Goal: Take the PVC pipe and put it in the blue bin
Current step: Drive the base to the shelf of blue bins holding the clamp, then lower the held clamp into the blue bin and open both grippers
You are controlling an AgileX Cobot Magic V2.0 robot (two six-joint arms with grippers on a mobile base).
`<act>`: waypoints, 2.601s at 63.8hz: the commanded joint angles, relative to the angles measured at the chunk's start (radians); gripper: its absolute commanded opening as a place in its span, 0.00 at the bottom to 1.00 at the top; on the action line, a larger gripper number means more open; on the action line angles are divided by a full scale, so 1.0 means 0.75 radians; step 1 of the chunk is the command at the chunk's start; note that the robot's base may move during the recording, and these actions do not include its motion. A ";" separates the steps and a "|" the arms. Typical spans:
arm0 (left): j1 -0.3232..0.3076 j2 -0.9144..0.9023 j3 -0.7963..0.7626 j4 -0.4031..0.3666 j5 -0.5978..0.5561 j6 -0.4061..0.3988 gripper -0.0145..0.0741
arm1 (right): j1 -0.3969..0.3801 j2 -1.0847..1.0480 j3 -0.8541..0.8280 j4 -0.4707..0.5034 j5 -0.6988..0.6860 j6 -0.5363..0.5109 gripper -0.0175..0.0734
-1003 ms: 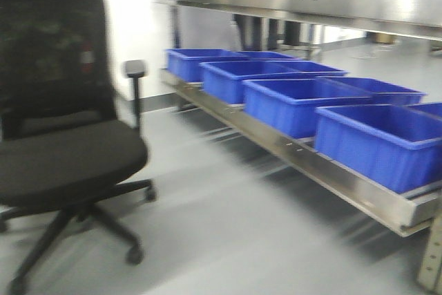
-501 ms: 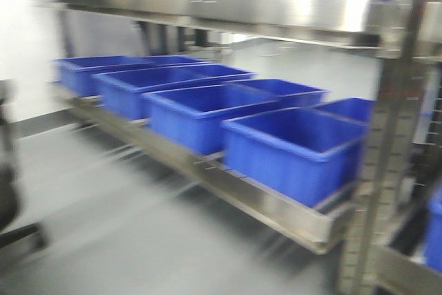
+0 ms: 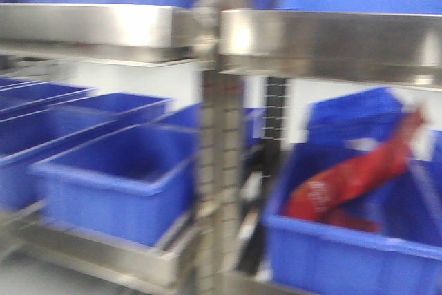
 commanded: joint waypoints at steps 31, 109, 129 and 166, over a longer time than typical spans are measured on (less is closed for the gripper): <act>0.000 -0.004 -0.003 -0.002 -0.038 -0.009 0.04 | 0.003 -0.008 -0.001 -0.004 -0.035 -0.007 0.02; 0.000 -0.004 -0.003 -0.002 -0.038 -0.009 0.04 | 0.003 -0.008 -0.001 -0.004 -0.035 -0.007 0.02; 0.000 -0.004 -0.003 -0.002 -0.261 -0.009 0.04 | 0.003 -0.008 -0.001 -0.004 -0.130 -0.007 0.02; -0.002 0.101 -0.039 -0.069 -0.252 -0.009 0.04 | 0.003 0.059 -0.020 0.020 -0.184 -0.007 0.02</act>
